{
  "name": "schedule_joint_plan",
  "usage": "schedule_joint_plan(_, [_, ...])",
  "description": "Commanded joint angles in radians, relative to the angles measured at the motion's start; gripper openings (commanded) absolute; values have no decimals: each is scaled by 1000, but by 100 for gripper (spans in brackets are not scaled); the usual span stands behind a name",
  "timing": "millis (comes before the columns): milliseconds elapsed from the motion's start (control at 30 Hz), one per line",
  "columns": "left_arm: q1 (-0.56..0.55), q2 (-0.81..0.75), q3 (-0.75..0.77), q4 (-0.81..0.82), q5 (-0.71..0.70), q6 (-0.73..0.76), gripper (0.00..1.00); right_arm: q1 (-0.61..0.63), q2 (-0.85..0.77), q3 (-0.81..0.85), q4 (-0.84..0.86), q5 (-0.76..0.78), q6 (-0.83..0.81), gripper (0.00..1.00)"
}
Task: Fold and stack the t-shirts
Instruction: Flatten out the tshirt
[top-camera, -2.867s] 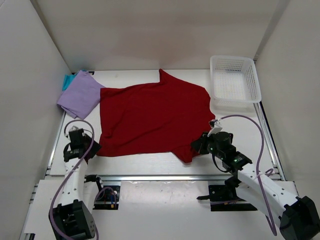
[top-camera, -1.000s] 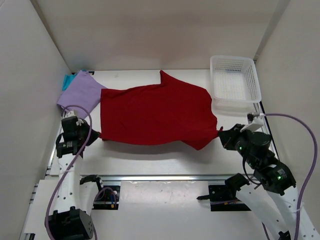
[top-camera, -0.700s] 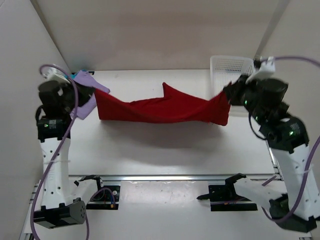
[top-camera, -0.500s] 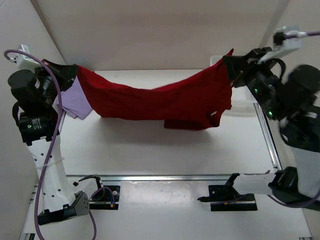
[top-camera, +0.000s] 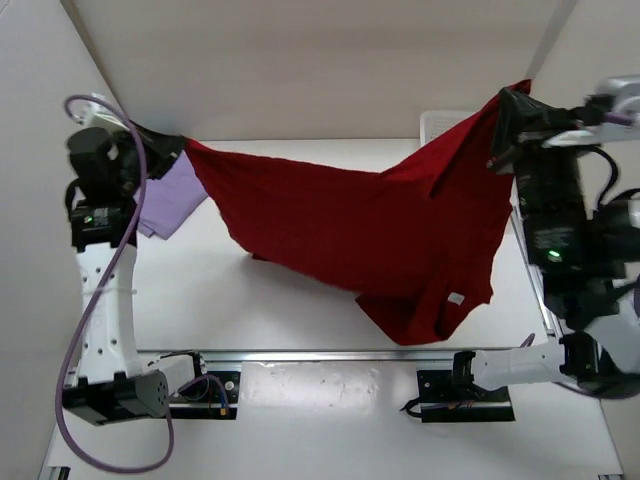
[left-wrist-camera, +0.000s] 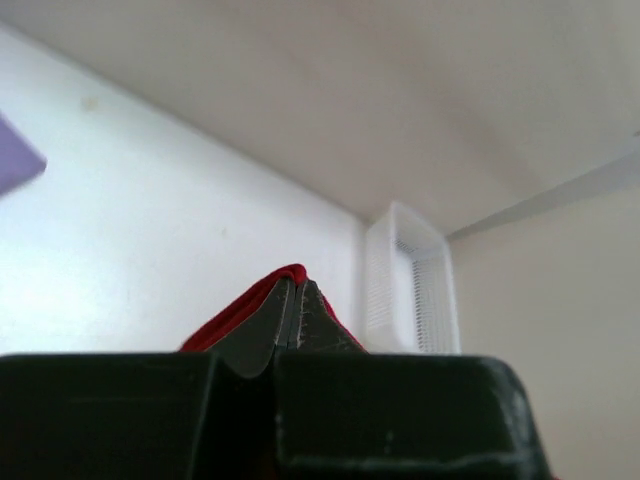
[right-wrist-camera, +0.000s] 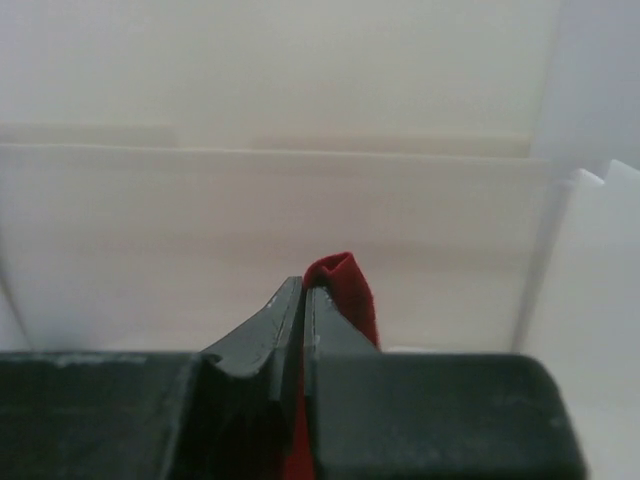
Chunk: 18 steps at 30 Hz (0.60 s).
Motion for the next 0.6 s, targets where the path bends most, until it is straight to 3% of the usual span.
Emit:
schedule_joint_plan(0, [-55,25,-98,76,-118,-2,0,-320,12,-17,-246,-176,300,0])
schedule_joint_plan(33, [-81,31,-123,84,-132,4,0,-429,47,-5,-451,-330,396,0])
schedule_joint_plan(67, [-92,35,-134,94,-149,6,0,-675,62,36,-615,-614,596,0])
schedule_joint_plan(100, [-90,37,-157,111,-167,9,0,-885,82,-6,-644,-738,731,0])
schedule_joint_plan(233, [-130,69,-263,176,-224,29,0,-1123,237,-123,-608,-1116,820,0])
schedule_joint_plan(333, [-138,179,-234,213,-239,29,0,-1235,470,22,-632,-1314,878,0])
schedule_joint_plan(400, [-144,331,-110,191,-253,30,0,-1269,655,239,-704,-1408,926,0])
schedule_joint_plan(467, [-142,470,191,110,-238,43,0,-1306,873,514,-753,-1443,972,0])
schedule_joint_plan(500, [-148,562,270,61,-235,41,0,-1326,889,605,-688,-1468,1014,0])
schedule_joint_plan(567, [-170,655,573,-11,-229,32,0,-1366,900,630,-596,-1505,1079,0])
